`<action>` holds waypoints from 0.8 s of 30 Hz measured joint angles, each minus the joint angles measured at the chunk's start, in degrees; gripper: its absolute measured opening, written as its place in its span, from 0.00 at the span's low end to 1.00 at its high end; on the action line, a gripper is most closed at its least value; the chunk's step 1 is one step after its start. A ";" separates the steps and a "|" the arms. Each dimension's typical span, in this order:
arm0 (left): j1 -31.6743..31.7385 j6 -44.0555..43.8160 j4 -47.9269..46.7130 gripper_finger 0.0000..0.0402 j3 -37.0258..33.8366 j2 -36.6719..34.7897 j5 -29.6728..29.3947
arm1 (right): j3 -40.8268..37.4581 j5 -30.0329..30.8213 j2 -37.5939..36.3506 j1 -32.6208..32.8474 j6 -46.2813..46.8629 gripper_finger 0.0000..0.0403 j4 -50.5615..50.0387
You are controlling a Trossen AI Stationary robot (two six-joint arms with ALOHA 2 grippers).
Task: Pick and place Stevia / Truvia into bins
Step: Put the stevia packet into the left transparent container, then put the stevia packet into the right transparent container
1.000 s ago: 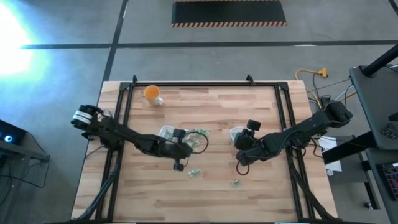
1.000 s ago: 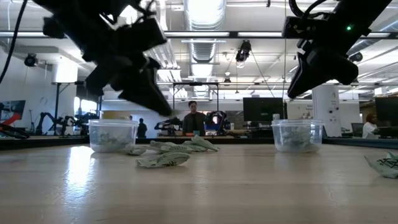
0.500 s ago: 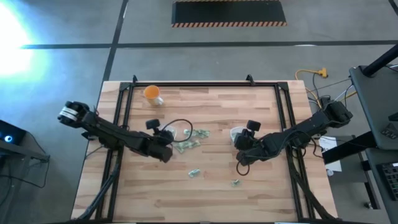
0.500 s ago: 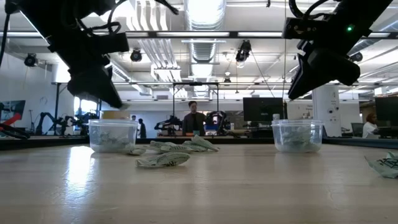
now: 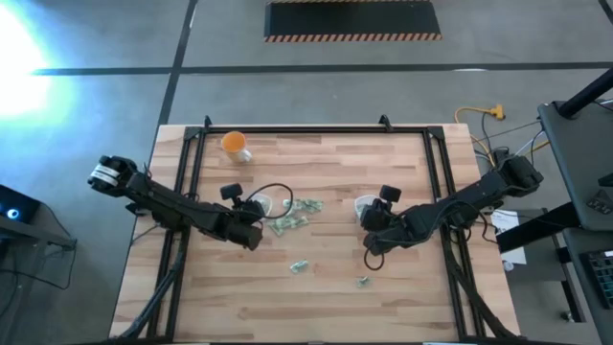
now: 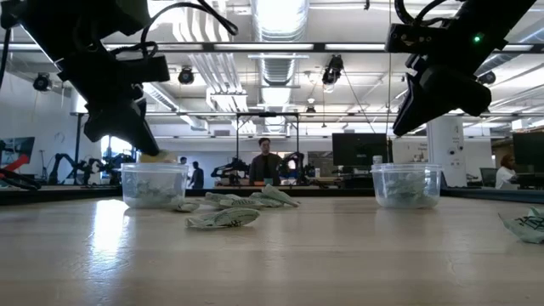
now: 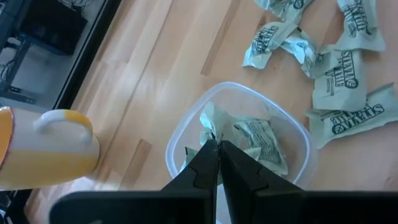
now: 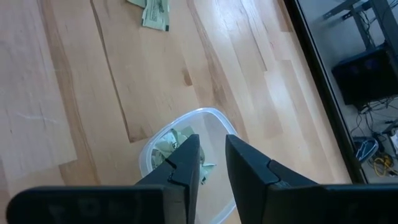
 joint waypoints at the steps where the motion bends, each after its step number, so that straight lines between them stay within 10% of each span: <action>1: 0.00 -0.05 -0.01 0.00 -0.04 0.00 -0.01 | 0.00 0.01 0.00 -0.01 0.00 0.17 0.05; 13: 0.00 -0.05 -0.07 0.26 -0.09 0.07 -0.03 | 0.00 -1.06 0.00 -0.01 0.00 0.18 0.92; 24: 0.00 0.13 -0.07 0.32 0.02 -0.87 0.03 | -0.61 -22.35 0.00 2.25 -8.55 0.19 14.47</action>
